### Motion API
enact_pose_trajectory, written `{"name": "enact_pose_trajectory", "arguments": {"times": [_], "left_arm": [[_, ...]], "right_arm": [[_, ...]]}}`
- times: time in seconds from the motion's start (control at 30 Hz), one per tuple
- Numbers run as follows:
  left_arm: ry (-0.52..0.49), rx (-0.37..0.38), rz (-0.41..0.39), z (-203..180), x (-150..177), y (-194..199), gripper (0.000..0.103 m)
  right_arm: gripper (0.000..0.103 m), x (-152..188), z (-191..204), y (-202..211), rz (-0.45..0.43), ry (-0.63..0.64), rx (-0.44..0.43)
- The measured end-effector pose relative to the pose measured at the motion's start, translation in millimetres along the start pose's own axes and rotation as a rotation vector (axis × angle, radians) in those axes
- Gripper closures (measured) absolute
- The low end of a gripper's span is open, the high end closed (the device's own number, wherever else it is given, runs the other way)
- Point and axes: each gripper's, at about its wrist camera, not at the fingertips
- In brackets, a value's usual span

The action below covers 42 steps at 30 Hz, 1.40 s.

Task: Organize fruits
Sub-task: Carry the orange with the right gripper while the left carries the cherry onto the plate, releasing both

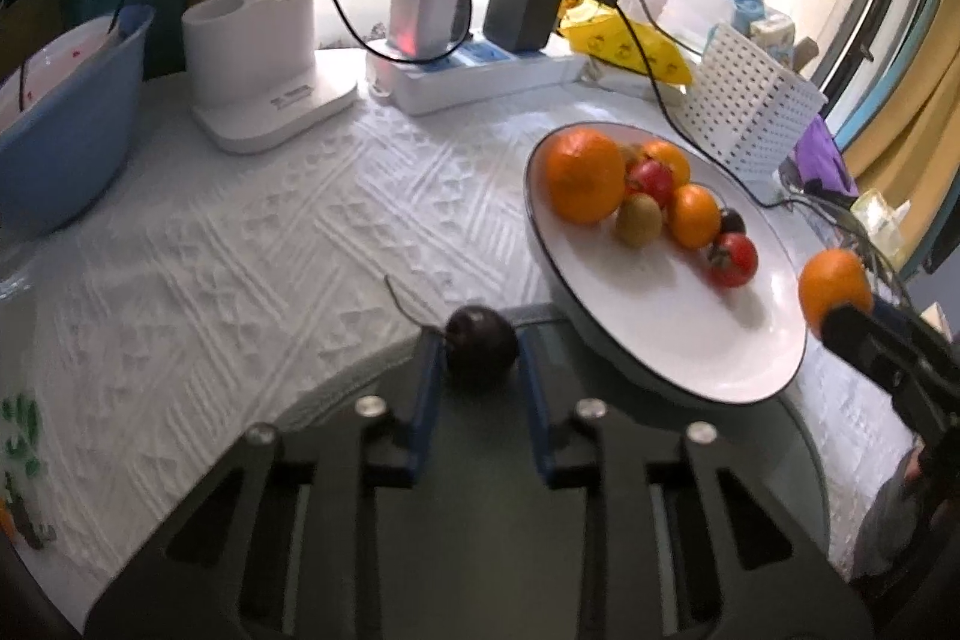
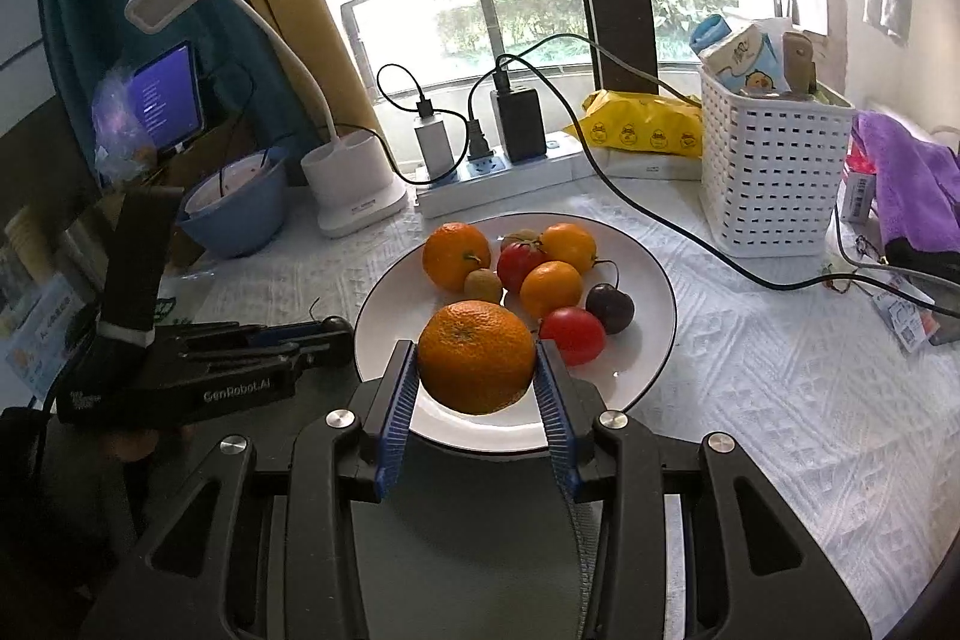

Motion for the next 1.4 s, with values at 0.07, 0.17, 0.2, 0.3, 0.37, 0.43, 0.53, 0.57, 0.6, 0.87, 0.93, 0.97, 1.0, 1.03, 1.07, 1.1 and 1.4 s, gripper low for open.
{"name": "enact_pose_trajectory", "arguments": {"times": [0.07, 0.17, 0.2, 0.3, 0.37, 0.43, 0.53, 0.57, 0.6, 0.87, 0.93, 0.97, 1.0, 1.03, 1.07, 1.1, 1.4], "left_arm": [[-0.001, 0.0, -0.002, 0, 1, 1, 0.077], [-0.002, 0.012, -0.006, -1, 2, 5, 0.077], [-0.003, 0.016, -0.01, -2, 3, 7, 0.077], [-0.01, 0.025, -0.028, -4, 4, 17, 0.077], [-0.023, 0.025, -0.042, -8, 4, 25, 0.077], [-0.039, 0.027, -0.061, -13, 4, 35, 0.077], [-0.065, 0.025, -0.089, -21, 4, 48, 0.077], [-0.069, 0.026, -0.094, -23, 4, 51, 0.077], [-0.077, 0.027, -0.1, -25, 4, 54, 0.077], [-0.145, 0.057, -0.12, -52, 1, 60, 0.077], [-0.155, 0.064, -0.115, -57, 1, 57, 0.077], [-0.16, 0.066, -0.112, -59, 0, 55, 0.077], [-0.164, 0.069, -0.108, -61, 0, 54, 0.077], [-0.167, 0.072, -0.103, -62, -1, 51, 0.077], [-0.169, 0.075, -0.1, -63, -2, 49, 0.077], [-0.173, 0.075, -0.095, -65, -2, 46, 0.077], [-0.196, 0.075, -0.058, -68, -9, 28, 0.077]], "right_arm": [[0.061, 0, 1, 1, -0.001, 0.001, 0.001], [0.061, 1, 1, 2, -0.004, 0.004, 0.003], [0.061, 1, 2, 4, -0.005, 0.005, 0.003], [0.061, 2, 4, 7, -0.009, 0.008, 0.004], [0.061, 3, 6, 10, -0.012, 0.011, 0.005], [0.061, 4, 7, 13, -0.015, 0.012, 0.007], [0.061, 7, 9, 18, -0.021, 0.014, 0.01], [0.061, 8, 9, 20, -0.023, 0.014, 0.011], [0.061, 9, 9, 22, -0.024, 0.013, 0.011], [0.061, 14, -1, 30, -0.021, 0.006, 0.03], [0.061, 16, -4, 30, -0.018, 0.002, 0.03], [0.061, 16, -6, 30, -0.015, 0.0, 0.03], [0.061, 16, -7, 29, -0.011, -0.001, 0.028], [0.061, 17, -9, 27, -0.006, -0.003, 0.026], [0.061, 17, -10, 26, -0.002, -0.003, 0.024], [0.061, 17, -11, 25, 0.0, -0.004, 0.021], [0.061, 12, -11, 9, 0.013, 0.009, -0.001]]}}
Point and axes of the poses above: each gripper's, at about its wrist camera, not at the fingertips, and y roughly against the way its jaws point, z to its left, x to its underside, and after that the axes turned 7 degrees about -y, right-handed
